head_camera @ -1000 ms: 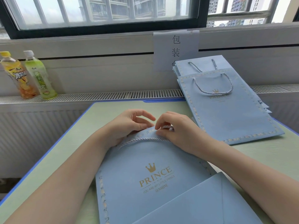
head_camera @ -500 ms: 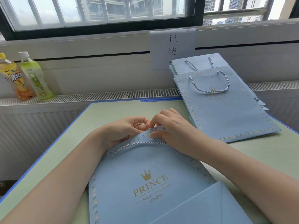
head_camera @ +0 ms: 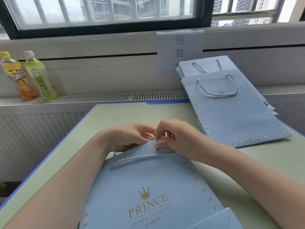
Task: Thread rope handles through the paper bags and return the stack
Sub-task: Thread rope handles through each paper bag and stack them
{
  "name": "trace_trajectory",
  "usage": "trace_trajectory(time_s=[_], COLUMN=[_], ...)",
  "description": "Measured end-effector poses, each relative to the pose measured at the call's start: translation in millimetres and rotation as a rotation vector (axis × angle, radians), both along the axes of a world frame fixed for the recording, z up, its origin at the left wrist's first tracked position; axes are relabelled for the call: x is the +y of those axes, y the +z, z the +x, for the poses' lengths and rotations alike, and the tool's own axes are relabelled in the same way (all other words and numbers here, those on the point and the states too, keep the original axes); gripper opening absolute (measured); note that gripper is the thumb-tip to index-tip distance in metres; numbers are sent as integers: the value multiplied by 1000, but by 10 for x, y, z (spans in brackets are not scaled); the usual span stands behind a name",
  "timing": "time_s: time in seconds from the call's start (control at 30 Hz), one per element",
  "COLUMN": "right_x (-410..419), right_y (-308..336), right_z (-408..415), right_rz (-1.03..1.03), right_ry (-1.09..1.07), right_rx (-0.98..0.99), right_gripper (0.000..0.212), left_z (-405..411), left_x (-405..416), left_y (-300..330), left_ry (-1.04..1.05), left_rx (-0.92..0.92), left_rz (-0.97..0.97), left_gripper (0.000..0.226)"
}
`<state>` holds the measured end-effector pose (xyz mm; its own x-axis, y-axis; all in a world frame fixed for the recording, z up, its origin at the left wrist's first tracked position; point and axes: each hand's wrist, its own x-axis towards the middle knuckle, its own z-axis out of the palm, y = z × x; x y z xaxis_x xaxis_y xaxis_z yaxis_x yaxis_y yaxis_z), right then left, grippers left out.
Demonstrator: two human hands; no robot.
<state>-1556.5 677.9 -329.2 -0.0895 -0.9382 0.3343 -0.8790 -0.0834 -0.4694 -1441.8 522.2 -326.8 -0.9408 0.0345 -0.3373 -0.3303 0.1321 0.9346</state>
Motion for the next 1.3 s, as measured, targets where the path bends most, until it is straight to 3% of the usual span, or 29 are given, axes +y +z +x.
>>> trace_trajectory(time_s=[0.1, 0.23, 0.5, 0.6, 0.87, 1.03, 1.23, 1.3], right_x=[19, 36, 25, 35, -2, -22, -2, 5], right_y=[37, 44, 13, 11, -29, -36, -13, 12], right_z=[-21, -40, -49, -69, -100, -172, -279, -330], right_rz=[54, 71, 35, 27, 34, -87, -293, -361], right_ry=[7, 25, 4, 14, -6, -129, -282, -338], right_rx=[-57, -141, -110, -51, 91, 85, 176, 147], right_gripper=[14, 13, 12, 3, 10, 6, 6, 6], left_z=[5, 14, 26, 49, 65, 53, 55, 79], left_x=[17, 9, 13, 35, 93, 124, 133, 110], left_y=[19, 23, 52, 97, 105, 128, 183, 205], left_ry=[1, 16, 36, 60, 212, 262, 388, 370], left_rx=[-10, -28, -48, -59, -28, 35, 156, 174], left_rz=[-22, -39, -61, -102, -408, -479, -523, -566], left_gripper=[25, 38, 44, 35, 11, 6, 37, 29])
